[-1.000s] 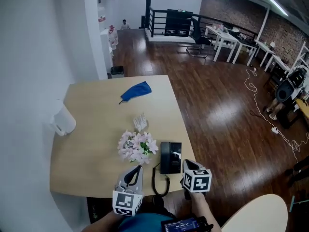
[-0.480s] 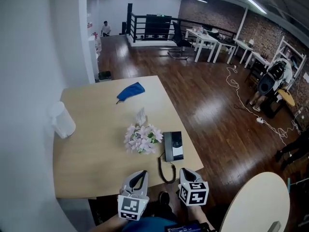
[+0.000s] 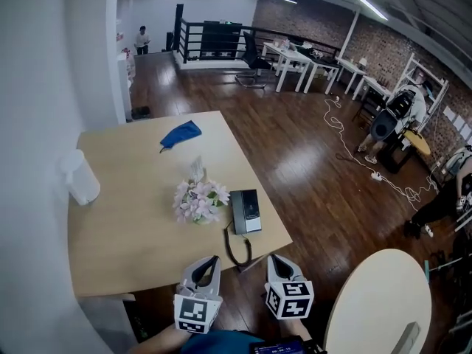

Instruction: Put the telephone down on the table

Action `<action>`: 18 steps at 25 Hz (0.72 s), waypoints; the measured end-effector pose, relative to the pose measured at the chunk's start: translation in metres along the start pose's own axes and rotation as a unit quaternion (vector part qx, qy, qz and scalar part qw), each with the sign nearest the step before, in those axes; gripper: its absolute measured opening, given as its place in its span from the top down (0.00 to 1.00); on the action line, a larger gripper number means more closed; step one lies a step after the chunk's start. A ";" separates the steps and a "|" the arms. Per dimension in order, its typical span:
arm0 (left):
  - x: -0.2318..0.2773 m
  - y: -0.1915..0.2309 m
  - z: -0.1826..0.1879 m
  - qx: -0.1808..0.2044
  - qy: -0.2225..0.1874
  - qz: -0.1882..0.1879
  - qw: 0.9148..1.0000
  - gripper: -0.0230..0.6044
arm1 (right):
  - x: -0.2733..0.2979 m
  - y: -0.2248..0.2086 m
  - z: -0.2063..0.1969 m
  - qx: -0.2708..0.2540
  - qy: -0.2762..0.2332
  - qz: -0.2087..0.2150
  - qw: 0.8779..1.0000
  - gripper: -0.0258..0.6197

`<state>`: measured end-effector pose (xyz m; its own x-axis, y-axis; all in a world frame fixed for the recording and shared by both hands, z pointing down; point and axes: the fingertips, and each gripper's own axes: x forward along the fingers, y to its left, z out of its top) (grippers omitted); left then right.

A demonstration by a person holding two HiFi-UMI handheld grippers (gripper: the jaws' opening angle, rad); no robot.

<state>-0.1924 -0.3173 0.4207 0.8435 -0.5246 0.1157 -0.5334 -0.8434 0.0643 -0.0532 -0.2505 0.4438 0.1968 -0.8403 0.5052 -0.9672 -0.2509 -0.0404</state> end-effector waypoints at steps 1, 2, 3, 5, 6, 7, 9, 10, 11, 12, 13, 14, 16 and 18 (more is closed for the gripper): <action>0.000 -0.005 0.000 0.001 -0.002 0.000 1.000 0.95 | -0.004 -0.004 -0.001 -0.004 -0.007 -0.002 1.000 0.97; 0.001 -0.010 0.001 0.003 -0.003 0.000 1.000 0.95 | -0.008 -0.007 -0.003 -0.007 -0.013 -0.003 1.000 0.97; 0.001 -0.016 0.001 0.005 -0.004 0.001 1.000 0.95 | -0.013 -0.011 -0.006 -0.008 -0.019 -0.001 1.000 0.97; -0.002 -0.030 0.003 0.009 -0.005 0.002 1.000 0.95 | -0.024 -0.017 -0.015 -0.007 -0.027 0.004 1.000 0.97; -0.005 -0.037 0.003 0.011 -0.006 0.005 1.000 0.95 | -0.030 -0.020 -0.020 -0.008 -0.030 0.007 0.999 0.97; -0.007 -0.045 0.003 0.014 -0.005 0.008 1.000 0.95 | -0.036 -0.022 -0.025 -0.009 -0.033 0.010 0.999 0.97; -0.012 -0.058 -0.001 0.018 -0.001 0.017 1.000 0.95 | -0.045 -0.028 -0.034 -0.012 -0.040 0.015 0.999 0.97; -0.014 -0.066 -0.005 0.020 0.002 0.021 1.000 0.95 | -0.050 -0.032 -0.038 -0.013 -0.043 0.017 0.999 0.97; -0.017 -0.073 -0.008 0.023 0.005 0.024 0.999 0.95 | -0.055 -0.035 -0.043 -0.013 -0.046 0.019 0.999 0.97; -0.020 -0.080 -0.012 0.025 0.009 0.028 0.999 0.95 | -0.060 -0.039 -0.049 -0.013 -0.049 0.021 0.999 0.97; -0.024 -0.087 -0.016 0.026 0.013 0.033 0.999 0.95 | -0.065 -0.043 -0.054 -0.011 -0.051 0.024 0.998 0.97; -0.028 -0.094 -0.020 0.028 0.018 0.039 0.999 0.95 | -0.069 -0.046 -0.060 -0.010 -0.052 0.028 0.998 0.97; -0.037 -0.104 -0.029 0.029 0.029 0.053 0.998 0.95 | -0.075 -0.051 -0.073 -0.007 -0.052 0.037 0.998 0.97; -0.044 -0.113 -0.038 0.028 0.041 0.065 0.997 0.95 | -0.077 -0.056 -0.087 -0.005 -0.047 0.045 0.998 0.97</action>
<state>-0.1720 -0.1941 0.4460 0.7583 -0.6203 0.2008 -0.6313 -0.7755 -0.0116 -0.0283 -0.1296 0.4818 0.1238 -0.9003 0.4172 -0.9829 -0.1690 -0.0730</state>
